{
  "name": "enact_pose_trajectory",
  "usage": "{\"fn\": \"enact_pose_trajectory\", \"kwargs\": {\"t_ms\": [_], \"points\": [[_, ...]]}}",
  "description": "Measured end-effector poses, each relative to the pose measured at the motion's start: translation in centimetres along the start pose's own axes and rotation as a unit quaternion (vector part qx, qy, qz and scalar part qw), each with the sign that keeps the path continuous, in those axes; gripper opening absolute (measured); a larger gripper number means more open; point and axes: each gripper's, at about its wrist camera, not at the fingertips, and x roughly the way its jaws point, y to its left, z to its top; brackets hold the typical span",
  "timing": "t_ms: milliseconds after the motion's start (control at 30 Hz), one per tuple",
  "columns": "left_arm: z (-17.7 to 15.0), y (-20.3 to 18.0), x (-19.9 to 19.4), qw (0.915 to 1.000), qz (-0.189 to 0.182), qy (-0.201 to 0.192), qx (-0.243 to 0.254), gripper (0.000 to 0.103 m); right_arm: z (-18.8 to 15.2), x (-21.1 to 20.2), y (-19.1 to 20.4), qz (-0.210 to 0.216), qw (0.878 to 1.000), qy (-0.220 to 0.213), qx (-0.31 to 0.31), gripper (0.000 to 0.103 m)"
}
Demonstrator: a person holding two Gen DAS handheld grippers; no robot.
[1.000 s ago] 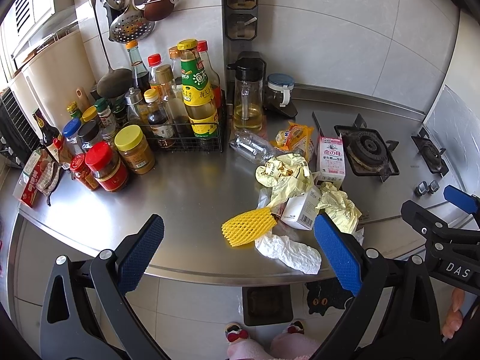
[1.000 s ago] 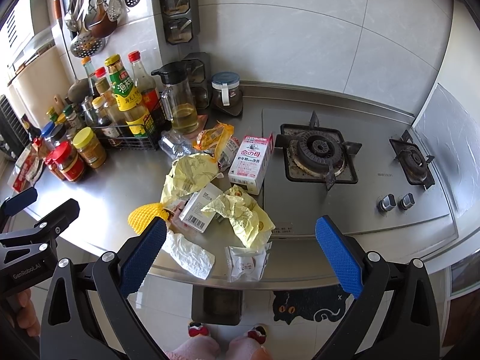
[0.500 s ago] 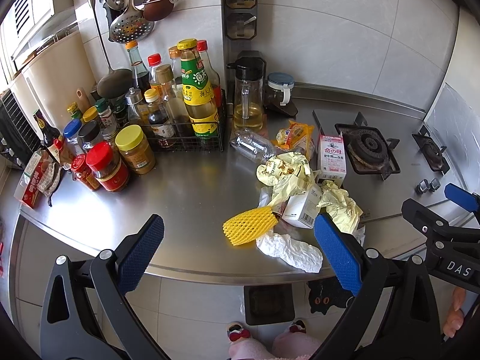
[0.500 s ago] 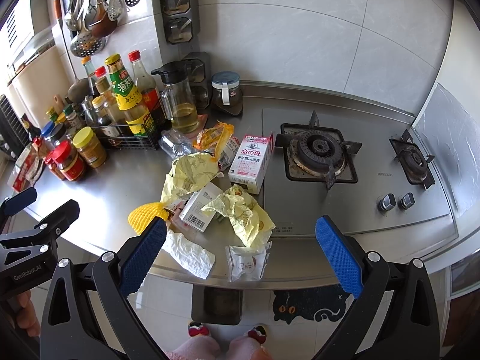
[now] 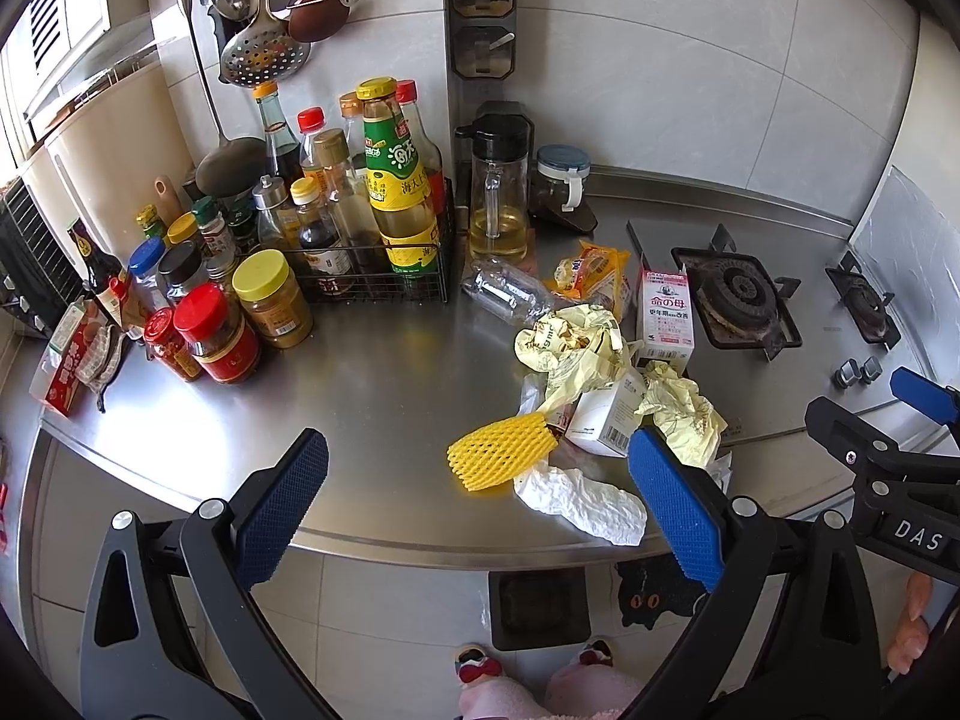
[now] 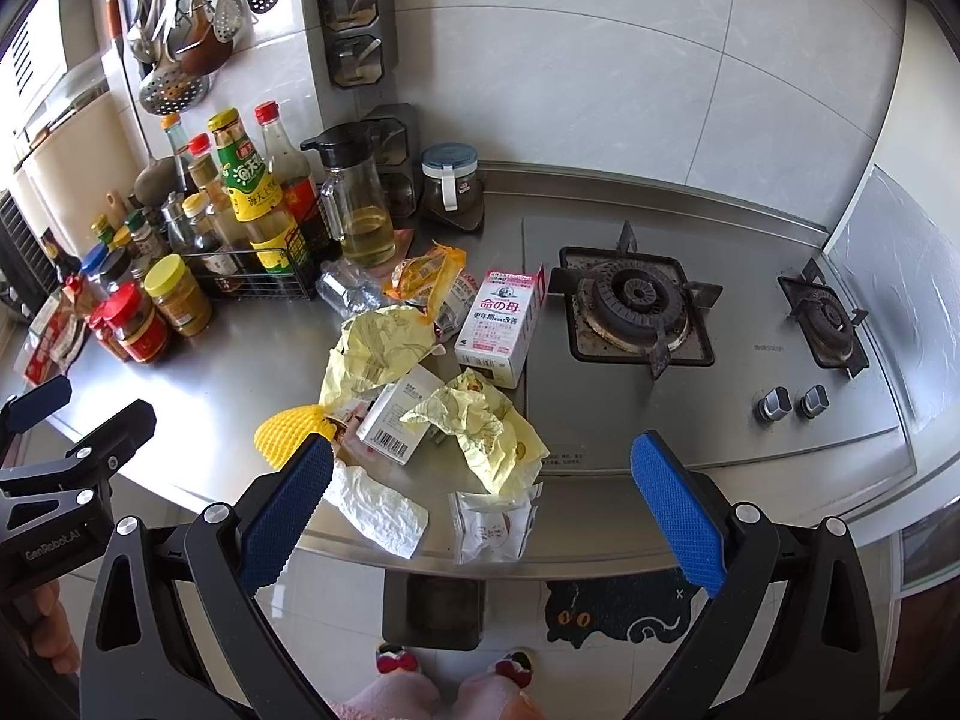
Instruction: Collect trash
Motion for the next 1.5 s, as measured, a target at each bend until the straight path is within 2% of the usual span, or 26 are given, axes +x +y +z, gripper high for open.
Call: {"fn": "enact_pose_trajectory", "kwargs": {"t_ms": [400,567,800,867,967,1100,1167,1300,1367,1500], "points": [[-0.1,0.5,0.4,1.0000,0.000,0.001,-0.004,0.095,-0.2,0.6,-0.7,-0.002,1.000,0.002,0.005,0.100],[-0.5,1.6,1.4,0.9994,-0.017,-0.004,-0.030,0.095,-0.7,1.4,-2.2,-0.005,1.000,-0.002,0.018,0.100],[-2.1,1.3,4.5,0.9984,-0.036,0.032,-0.028,0.093,-2.1,4.2,-4.2,0.007,0.999,0.026,0.029,0.098],[-2.6,1.1,5.6,0.9982,-0.040,0.039,-0.023,0.088,-2.8,5.2,-4.5,0.017,0.999,0.040,0.029,0.090],[-3.5,0.8,7.5,0.9978,-0.040,0.051,-0.016,0.083,-3.9,6.7,-4.4,0.027,0.997,0.063,0.021,0.087],[-4.9,0.3,9.2,0.9954,-0.070,0.065,-0.013,0.075,-5.5,8.5,-4.2,0.031,0.996,0.075,0.019,0.083],[-5.8,-0.3,10.0,0.9935,-0.083,0.078,-0.007,0.075,-6.3,9.4,-4.3,0.033,0.996,0.083,0.018,0.077],[-7.5,-1.7,11.6,0.9910,-0.096,0.093,0.000,0.074,-7.7,11.3,-4.5,0.044,0.994,0.097,0.023,0.073],[-8.2,-2.1,12.4,0.9896,-0.106,0.097,-0.006,0.069,-8.4,12.3,-4.6,0.050,0.993,0.100,0.023,0.068],[-9.4,-2.6,14.6,0.9858,-0.119,0.116,-0.024,0.064,-9.0,13.9,-4.8,0.063,0.992,0.100,0.031,0.067]]}}
